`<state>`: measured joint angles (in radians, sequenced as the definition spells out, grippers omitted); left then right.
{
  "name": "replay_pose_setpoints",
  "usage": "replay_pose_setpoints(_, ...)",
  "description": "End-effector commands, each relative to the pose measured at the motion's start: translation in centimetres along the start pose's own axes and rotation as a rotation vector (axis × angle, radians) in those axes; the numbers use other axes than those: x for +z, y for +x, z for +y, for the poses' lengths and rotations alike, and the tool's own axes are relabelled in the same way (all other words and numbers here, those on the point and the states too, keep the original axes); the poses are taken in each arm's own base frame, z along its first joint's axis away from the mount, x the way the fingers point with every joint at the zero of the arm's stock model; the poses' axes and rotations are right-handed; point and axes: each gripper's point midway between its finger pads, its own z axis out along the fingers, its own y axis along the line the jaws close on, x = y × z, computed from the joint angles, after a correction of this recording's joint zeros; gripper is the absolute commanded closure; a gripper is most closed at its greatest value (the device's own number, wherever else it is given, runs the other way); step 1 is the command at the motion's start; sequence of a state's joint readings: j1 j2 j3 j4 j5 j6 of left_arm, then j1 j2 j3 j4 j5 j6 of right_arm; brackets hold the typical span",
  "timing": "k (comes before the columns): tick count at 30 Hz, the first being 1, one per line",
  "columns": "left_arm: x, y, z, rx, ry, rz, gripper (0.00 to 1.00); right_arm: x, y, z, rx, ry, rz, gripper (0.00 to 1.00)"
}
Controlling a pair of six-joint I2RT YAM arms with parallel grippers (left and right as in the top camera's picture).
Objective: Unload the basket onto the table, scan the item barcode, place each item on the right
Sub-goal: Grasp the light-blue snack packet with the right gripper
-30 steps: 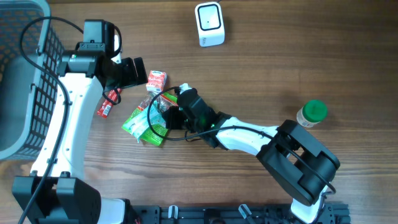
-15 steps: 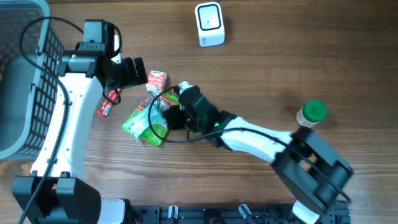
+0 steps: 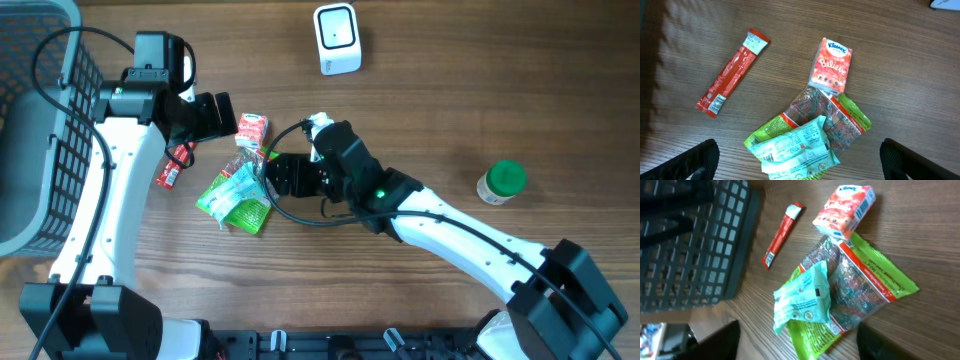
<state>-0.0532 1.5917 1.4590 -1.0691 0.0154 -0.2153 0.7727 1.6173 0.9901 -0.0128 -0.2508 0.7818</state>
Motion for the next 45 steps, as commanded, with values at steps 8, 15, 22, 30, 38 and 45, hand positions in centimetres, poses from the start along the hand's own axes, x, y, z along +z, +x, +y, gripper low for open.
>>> replay_pose_setpoints(8,0.0,-0.1,0.1,-0.002,-0.005,-0.003,0.00,5.7,3.3,-0.1,0.182,-0.032,0.056,0.18)
replay_pose_setpoints(15,0.0,-0.1,0.1,-0.002,-0.005,-0.003,0.00,9.0,5.9,-1.5,0.354,-0.022,0.104,0.18)
replay_pose_setpoints(22,0.0,-0.1,0.1,-0.002,-0.005,-0.003,0.00,10.0,6.5,-2.1,0.353,-0.029,0.114,0.49)
replay_pose_setpoints(30,0.0,-0.1,0.1,-0.002,-0.005,-0.003,0.00,10.0,6.4,-1.9,0.301,-0.041,0.109,0.88)
replay_pose_setpoints(38,0.0,-0.1,0.1,-0.002,-0.005,-0.003,0.00,9.1,5.4,0.6,0.156,-0.144,0.101,0.96)
replay_pose_setpoints(45,0.0,-0.1,0.1,-0.002,-0.005,-0.003,0.00,5.1,2.4,3.6,0.025,-0.205,0.051,0.96)
